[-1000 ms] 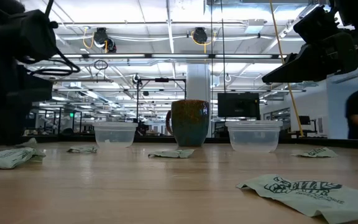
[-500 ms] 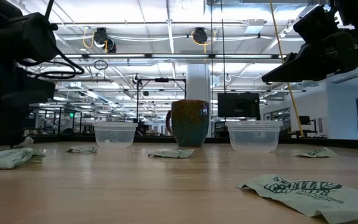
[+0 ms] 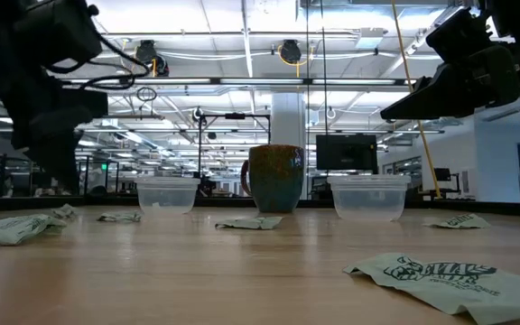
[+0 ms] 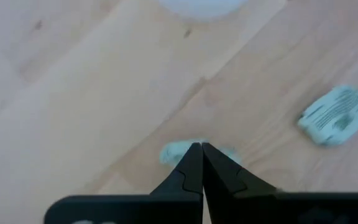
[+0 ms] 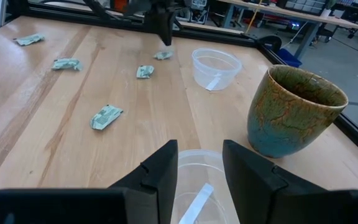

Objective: Pick and place Stevia / Truvia into bins
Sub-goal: Put the white stevia packet into the left round transparent container

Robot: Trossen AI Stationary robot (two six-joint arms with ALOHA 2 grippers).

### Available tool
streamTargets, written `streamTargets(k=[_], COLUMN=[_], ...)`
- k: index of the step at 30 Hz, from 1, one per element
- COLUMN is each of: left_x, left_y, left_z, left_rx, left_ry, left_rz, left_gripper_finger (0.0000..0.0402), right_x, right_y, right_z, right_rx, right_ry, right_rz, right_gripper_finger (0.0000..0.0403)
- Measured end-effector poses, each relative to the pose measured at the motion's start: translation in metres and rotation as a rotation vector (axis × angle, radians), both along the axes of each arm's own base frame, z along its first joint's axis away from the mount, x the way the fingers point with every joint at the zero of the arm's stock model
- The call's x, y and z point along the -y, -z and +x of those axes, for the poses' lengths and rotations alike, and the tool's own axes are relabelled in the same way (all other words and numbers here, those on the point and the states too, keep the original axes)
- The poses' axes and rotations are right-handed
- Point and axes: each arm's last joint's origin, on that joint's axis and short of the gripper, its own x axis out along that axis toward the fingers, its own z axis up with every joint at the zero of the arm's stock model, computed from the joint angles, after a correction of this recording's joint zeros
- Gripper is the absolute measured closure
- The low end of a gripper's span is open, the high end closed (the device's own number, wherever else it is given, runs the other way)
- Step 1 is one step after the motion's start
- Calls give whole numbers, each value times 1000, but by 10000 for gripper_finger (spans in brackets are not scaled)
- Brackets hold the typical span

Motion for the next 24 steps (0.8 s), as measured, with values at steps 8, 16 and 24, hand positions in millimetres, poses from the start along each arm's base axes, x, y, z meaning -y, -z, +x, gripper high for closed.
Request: streamTargets(k=[8, 16, 24], left_x=[0, -1, 0], left_y=[1, 2, 13], left_z=[-3, -7, -3], left_rx=[-1, -31, -55], left_ry=[-107, -152, -176], left_rz=[-43, -48, -49], left_gripper_finger=[363, 286, 247], right_x=[1, 1, 1], right_y=[11, 12, 9], right_z=[-5, -5, -4], right_rx=[-28, -20, 13], right_ry=[0, 7, 0], right_rz=[-6, 15, 2], right_gripper_finger=[282, 282, 282])
